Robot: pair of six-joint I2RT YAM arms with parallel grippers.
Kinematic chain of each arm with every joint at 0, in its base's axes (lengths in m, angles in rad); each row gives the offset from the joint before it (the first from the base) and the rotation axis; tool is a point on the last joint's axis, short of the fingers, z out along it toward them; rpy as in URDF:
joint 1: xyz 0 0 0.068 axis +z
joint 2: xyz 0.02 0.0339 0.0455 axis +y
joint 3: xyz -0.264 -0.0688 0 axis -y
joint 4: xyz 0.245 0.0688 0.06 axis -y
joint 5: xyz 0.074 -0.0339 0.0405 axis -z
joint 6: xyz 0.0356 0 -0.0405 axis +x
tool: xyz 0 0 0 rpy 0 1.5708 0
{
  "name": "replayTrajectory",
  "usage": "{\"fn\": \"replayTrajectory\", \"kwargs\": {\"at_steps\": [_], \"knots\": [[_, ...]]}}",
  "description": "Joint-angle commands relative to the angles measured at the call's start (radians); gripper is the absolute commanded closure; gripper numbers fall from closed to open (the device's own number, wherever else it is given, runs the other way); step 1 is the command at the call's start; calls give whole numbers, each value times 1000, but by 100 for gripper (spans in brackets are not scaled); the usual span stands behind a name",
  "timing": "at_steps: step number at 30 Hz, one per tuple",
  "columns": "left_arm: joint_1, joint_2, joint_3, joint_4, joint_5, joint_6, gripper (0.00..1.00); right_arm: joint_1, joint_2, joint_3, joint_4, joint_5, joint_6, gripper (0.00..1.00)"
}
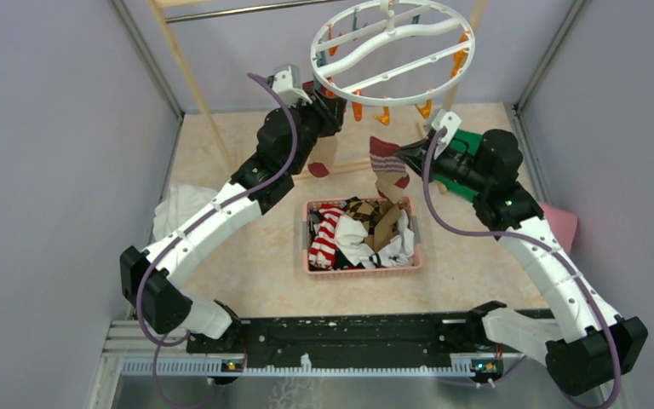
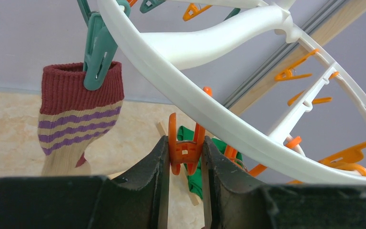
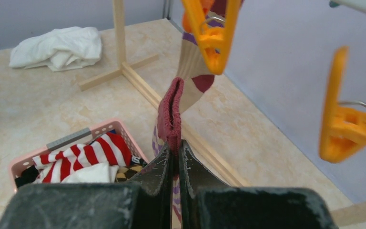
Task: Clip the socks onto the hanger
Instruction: Clamp the sock onto the hanger.
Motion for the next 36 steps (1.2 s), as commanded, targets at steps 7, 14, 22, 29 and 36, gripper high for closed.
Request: {"fn": "replayTrajectory", "kwargs": {"at_steps": [7, 14, 22, 29, 36], "knots": [[-3, -50, -6, 55, 29, -7, 89, 195, 15, -2, 162, 171, 5, 100], [-3, -52, -10, 63, 29, -2, 89, 280, 78, 19, 221, 338, 12, 100], [-3, -51, -5, 64, 26, 2, 89, 353, 154, 70, 275, 520, -18, 100], [-2, -57, -9, 62, 23, 4, 89, 381, 206, 121, 313, 600, -11, 99], [-1, -60, -15, 66, 23, 1, 89, 387, 245, 167, 313, 620, 3, 98]]}}
